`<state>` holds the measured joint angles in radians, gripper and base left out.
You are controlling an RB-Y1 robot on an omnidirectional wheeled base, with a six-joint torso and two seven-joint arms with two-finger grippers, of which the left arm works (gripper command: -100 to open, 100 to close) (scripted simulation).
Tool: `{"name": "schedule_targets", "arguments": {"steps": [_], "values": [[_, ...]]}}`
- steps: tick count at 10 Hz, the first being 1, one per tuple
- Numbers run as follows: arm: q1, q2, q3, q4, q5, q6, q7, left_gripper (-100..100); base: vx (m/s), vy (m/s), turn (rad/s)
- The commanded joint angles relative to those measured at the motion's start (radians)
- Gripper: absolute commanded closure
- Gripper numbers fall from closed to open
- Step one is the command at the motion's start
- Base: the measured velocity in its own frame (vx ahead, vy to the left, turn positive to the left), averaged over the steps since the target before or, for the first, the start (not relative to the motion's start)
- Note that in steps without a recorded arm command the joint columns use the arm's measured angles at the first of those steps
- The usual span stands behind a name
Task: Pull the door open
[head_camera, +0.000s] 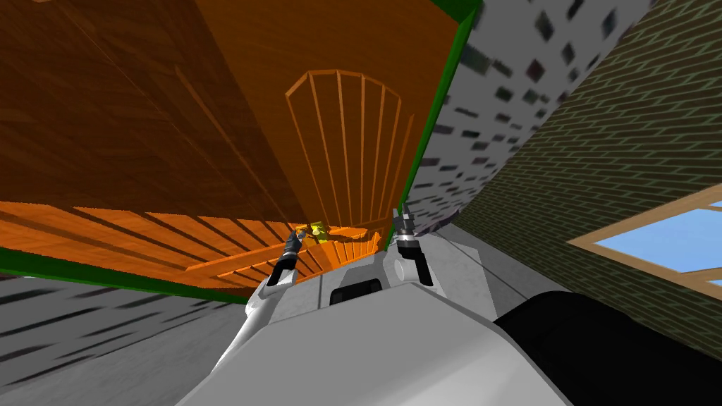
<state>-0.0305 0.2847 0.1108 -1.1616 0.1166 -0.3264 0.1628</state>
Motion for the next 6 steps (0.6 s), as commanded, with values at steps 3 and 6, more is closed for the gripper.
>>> {"name": "schedule_targets", "arguments": {"steps": [3,6], "values": [[0.0,0.0,0.0,0.0,0.0,0.0,0.0,100,0.017,-0.009,-0.002],[0.0,0.0,0.0,0.0,0.0,0.0,0.0,100,-0.021,0.006,-0.009]]}}
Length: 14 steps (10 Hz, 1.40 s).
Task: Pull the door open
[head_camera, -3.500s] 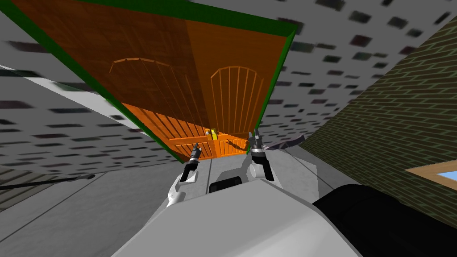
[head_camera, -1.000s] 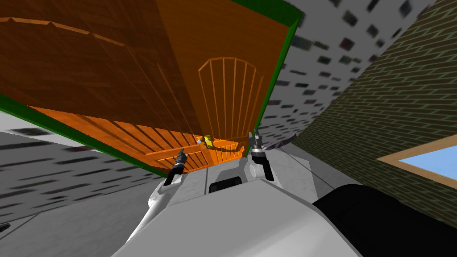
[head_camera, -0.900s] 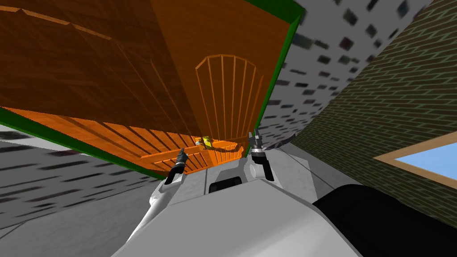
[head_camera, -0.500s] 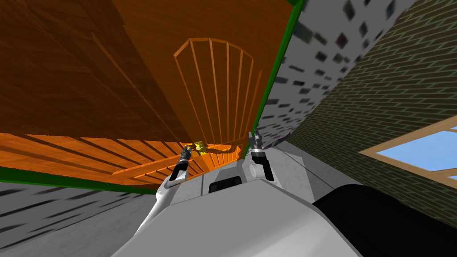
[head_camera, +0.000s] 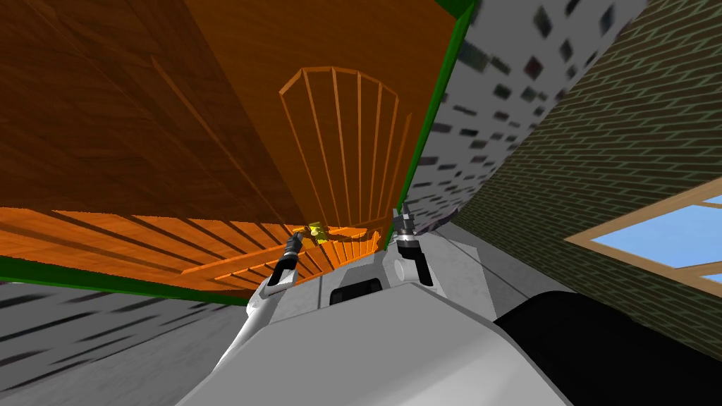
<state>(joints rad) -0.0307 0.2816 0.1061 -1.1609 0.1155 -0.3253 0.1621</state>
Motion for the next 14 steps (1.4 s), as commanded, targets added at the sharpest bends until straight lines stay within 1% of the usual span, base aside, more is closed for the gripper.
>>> {"name": "schedule_targets", "arguments": {"steps": [1,2,3,4,5,7,11,12,13,14], "values": [[0.0,0.003,0.005,-0.001,0.001,-0.001,0.001,100,0.0,0.0,0.0],[0.019,0.017,0.018,0.008,0.004,0.001,0.002,100,-0.112,0.074,0.077],[0.024,0.021,0.022,0.01,0.004,0.001,0.003,100,-0.159,0.107,0.086],[0.033,0.031,0.029,0.013,0.006,0.001,0.005,100,-0.193,0.096,0.178],[0.033,0.032,0.014,0.002,0.007,-0.005,0.012,-100,-0.18,0.031,0.042],[0.038,0.03,0.0,-0.011,0.006,-0.009,0.017,-100,-0.19,-0.045,-0.043],[0.042,0.018,-0.046,-0.047,0.0,-0.019,0.028,-100,-0.177,-0.059,-0.068],[0.049,0.016,-0.038,-0.058,0.0,-0.01,0.024,-100,-0.077,-0.046,-0.009],[0.066,0.028,-0.011,-0.041,0.004,-0.009,0.02,-100,-0.024,0.031,0.187],[0.073,0.034,0.003,-0.031,0.005,-0.009,0.018,-100,-0.003,0.07,0.195]]}}
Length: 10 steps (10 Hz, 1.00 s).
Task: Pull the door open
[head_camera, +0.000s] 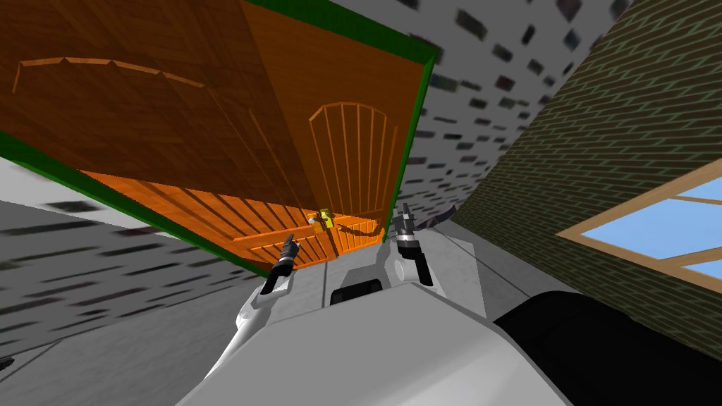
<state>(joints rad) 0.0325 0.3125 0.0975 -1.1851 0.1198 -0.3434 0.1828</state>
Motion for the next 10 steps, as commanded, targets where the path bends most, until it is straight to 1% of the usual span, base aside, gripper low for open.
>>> {"name": "schedule_targets", "arguments": {"steps": [1,2,3,5,7,9,10], "values": [[0.017,0.01,0.029,0.008,0.003,0.008,-0.006,-100,0.024,0.104,0.103],[0.018,0.011,0.039,0.018,0.004,0.006,-0.009,-100,0.11,0.097,0.062],[0.015,0.01,0.04,0.021,0.003,0.005,-0.01,-100,0.158,0.084,0.002],[0.002,0.002,0.034,0.022,0.001,0.003,-0.012,-100,0.181,0.03,-0.068],[-0.017,-0.012,0.019,0.017,-0.002,0.0,-0.014,-100,0.194,-0.027,-0.114],[-0.038,-0.026,0.0,0.009,-0.006,-0.003,-0.014,-100,0.171,-0.097,-0.136],[-0.031,-0.019,0.006,0.013,-0.004,-0.002,-0.013,-100,0.085,-0.037,-0.033]]}}
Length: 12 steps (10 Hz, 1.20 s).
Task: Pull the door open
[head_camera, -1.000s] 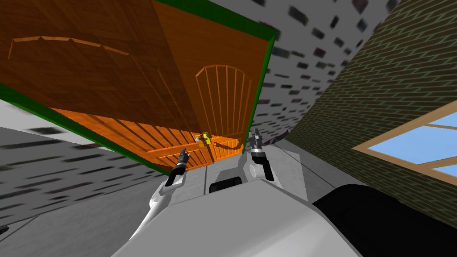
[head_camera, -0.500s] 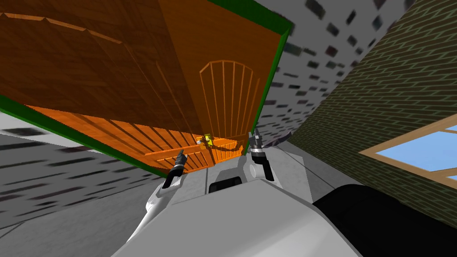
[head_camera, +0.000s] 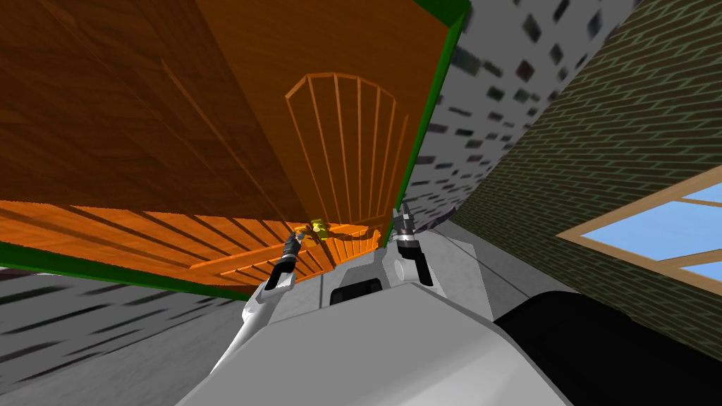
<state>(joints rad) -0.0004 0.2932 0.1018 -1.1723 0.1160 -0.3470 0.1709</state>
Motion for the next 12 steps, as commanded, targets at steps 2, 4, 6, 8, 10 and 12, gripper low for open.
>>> {"name": "schedule_targets", "arguments": {"steps": [2,4,6,8,10,12], "values": [[0.002,0.001,0.002,0.0,0.0,0.001,-0.001,100,-0.019,0.01,0.017],[0.002,0.001,0.002,0.0,0.0,0.001,-0.001,100,-0.022,0.013,-0.001],[0.002,0.001,0.002,0.0,0.0,0.001,-0.001,100,-0.006,0.004,0.009],[0.02,0.014,0.016,0.003,0.003,0.003,0.002,-100,-0.122,0.046,0.113],[0.029,0.019,0.013,-0.004,0.004,0.004,0.006,-100,-0.195,0.034,0.023],[0.032,0.018,-0.005,-0.02,0.003,0.004,0.012,-100,-0.179,-0.003,-0.036]]}}
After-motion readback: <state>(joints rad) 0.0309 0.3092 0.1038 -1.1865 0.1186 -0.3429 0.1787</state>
